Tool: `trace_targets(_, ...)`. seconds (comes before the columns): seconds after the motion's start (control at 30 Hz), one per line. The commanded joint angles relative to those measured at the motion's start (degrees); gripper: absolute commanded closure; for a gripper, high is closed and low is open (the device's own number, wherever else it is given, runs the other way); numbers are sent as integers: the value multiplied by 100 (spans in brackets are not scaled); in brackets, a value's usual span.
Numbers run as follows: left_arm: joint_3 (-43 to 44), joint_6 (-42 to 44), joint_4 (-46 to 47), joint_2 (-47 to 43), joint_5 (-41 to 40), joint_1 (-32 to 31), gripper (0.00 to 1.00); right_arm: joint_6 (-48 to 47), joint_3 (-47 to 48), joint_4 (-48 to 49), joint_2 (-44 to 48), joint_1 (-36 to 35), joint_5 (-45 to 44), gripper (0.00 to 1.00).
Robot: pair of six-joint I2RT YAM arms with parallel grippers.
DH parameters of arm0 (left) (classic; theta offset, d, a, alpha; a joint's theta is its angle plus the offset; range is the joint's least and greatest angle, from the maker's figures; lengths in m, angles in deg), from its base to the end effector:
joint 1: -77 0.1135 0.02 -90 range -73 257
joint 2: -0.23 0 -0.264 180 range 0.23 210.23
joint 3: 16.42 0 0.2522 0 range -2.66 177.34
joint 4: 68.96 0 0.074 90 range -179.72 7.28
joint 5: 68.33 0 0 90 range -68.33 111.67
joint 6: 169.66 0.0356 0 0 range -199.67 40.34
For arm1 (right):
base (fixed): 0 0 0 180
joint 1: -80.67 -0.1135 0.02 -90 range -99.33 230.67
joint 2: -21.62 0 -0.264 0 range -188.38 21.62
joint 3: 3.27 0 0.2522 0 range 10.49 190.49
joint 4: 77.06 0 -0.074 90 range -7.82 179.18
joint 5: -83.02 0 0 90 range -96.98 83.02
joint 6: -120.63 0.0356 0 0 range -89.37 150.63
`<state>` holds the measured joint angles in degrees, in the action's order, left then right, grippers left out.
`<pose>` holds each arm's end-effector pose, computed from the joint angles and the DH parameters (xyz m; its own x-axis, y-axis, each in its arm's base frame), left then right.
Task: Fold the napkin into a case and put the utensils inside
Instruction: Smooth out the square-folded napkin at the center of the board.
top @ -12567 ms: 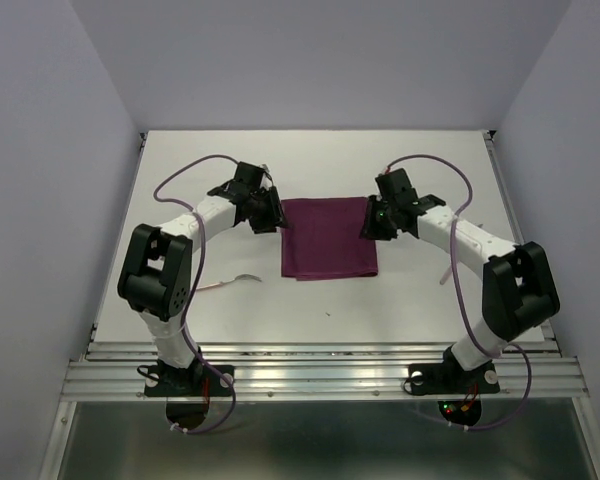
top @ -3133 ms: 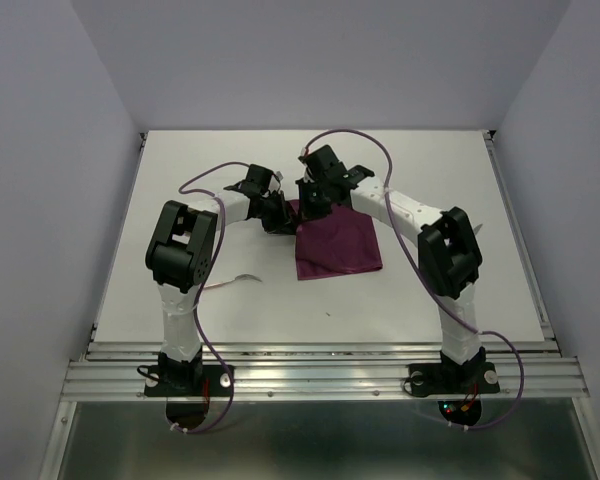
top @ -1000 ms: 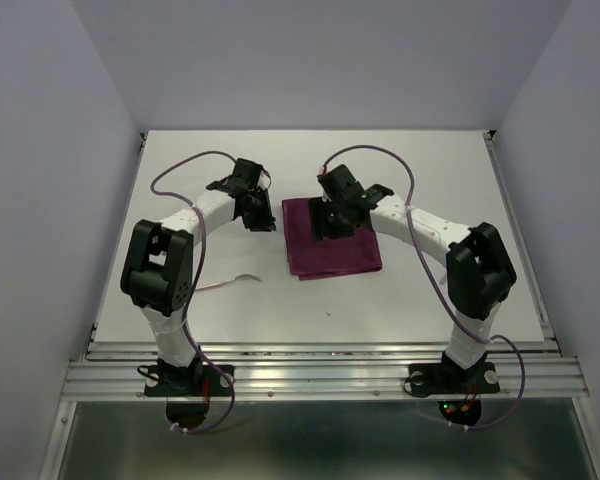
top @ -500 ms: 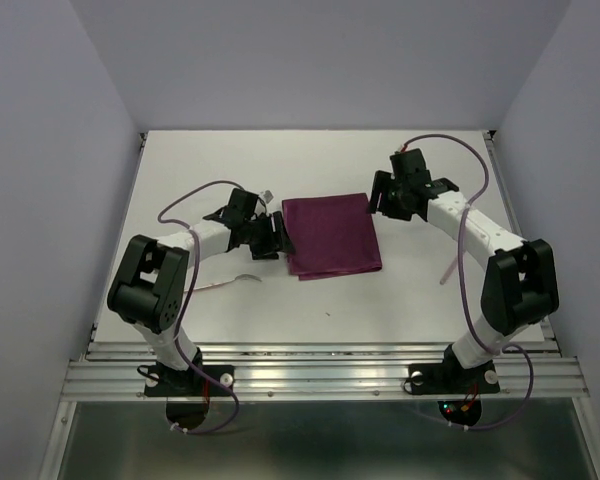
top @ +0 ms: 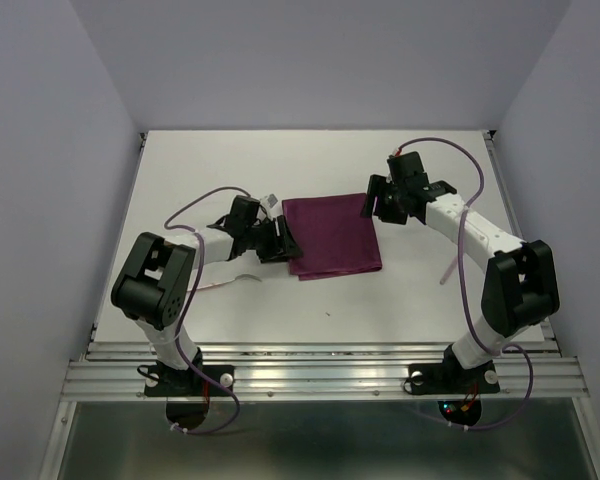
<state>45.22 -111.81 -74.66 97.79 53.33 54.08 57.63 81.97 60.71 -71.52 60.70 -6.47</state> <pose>0.3031 -0.1484 0.1580 -0.8867 -0.1169 -0.4474 0.2611 0.6720 -0.6930 0.3331 0.1214 0.2583 -0.8002 0.1922 -0.5681 0.0184 0.9547 0.2971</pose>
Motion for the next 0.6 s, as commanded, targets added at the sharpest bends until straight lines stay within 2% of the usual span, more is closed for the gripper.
trace_targets(0.0, 239, 67, 197, -79, 69, -73, 37, -37, -20, 228, 68, -25, 80, 34)
trace_targets(0.17, 389, 129, 100, 52, -125, -90, 37, -37, -20, 228, 51, -25, 107, 34)
trace_targets(0.37, 582, 120, -66, 149, 121, -213, 39, -37, -20, 219, 50, -25, 81, 34)
trace_targets(0.47, 898, 252, -969, 237, 235, -239, 40, -46, -47, 219, 77, -25, 63, 34)
trace_targets(0.57, 1118, 349, -1340, 255, 358, -248, 40, -46, -56, 219, 77, -25, 45, 34)
